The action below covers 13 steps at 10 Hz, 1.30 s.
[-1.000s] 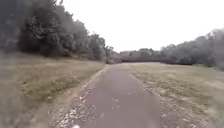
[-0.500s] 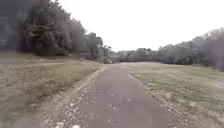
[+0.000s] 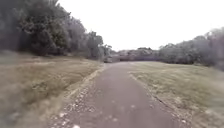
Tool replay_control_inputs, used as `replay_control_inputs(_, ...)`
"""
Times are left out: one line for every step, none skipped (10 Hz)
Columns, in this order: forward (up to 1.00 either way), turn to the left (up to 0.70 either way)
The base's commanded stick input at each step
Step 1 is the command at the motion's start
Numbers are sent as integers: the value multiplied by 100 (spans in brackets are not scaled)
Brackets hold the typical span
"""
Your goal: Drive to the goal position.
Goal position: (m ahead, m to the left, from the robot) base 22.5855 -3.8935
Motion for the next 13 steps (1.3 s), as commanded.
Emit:
replay_control_inputs(60,0)
replay_control_inputs(60,0)
replay_control_inputs(60,0)
replay_control_inputs(60,0)
replay_control_inputs(60,0)
replay_control_inputs(60,0)
replay_control_inputs(60,0)
replay_control_inputs(60,0)
replay_control_inputs(60,0)
replay_control_inputs(60,-1)
replay_control_inputs(60,-5)
replay_control_inputs(60,-15)
replay_control_inputs(60,-15)
